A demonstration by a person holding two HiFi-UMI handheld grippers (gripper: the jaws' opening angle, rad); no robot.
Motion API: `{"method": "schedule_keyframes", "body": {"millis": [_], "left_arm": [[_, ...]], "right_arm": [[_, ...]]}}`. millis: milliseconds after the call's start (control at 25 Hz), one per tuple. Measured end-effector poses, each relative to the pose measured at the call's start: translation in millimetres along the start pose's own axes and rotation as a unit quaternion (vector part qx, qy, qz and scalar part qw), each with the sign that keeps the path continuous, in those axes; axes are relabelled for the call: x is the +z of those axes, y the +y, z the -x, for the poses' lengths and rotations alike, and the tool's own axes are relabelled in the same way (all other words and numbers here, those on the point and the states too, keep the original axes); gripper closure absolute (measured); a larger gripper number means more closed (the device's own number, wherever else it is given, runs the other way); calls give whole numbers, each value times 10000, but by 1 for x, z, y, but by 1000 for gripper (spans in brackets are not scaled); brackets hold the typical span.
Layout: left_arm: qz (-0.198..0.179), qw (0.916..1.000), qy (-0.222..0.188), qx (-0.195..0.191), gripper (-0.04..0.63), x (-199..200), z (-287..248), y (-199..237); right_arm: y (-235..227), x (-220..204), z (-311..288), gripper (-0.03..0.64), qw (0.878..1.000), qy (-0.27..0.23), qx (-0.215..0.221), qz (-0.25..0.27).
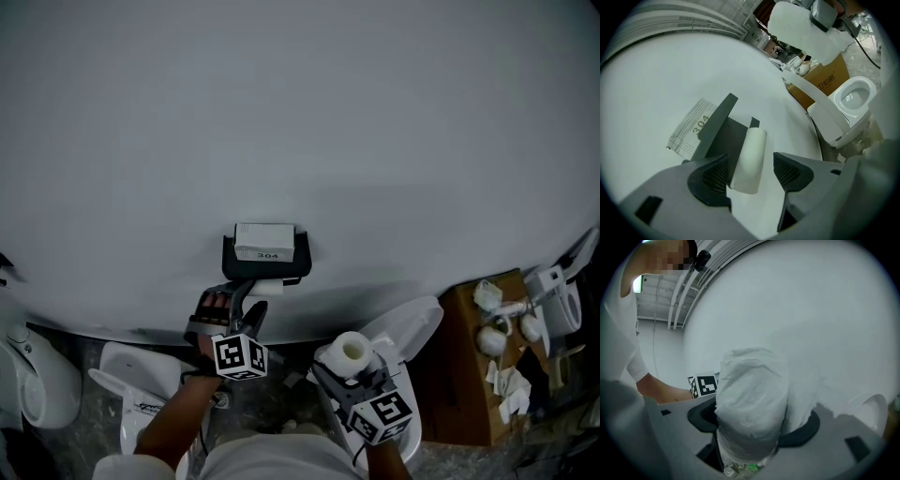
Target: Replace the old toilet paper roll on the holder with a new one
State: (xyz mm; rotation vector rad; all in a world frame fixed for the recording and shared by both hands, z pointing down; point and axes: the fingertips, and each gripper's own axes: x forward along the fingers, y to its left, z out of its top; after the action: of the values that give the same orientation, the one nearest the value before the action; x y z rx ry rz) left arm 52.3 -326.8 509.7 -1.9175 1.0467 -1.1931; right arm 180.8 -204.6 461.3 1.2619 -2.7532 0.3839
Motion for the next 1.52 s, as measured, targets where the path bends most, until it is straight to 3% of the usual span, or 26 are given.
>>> {"method": "schedule_keyframes", "body": {"millis": [400,1040,1520], "left_arm": [[-88,9997,245,38,374,-8,-10,2],[-241,9996,123,-49,388,20,-18,-6],[-92,9999,-87,-115,393,52,-30,-12]], "right_arm": [[-9,13,-6,291,9998,-126,109,77],[-34,0,15,291,9998,-145,-71,-120],[-38,-8,30,291,9994,-94,-245,-205]]}}
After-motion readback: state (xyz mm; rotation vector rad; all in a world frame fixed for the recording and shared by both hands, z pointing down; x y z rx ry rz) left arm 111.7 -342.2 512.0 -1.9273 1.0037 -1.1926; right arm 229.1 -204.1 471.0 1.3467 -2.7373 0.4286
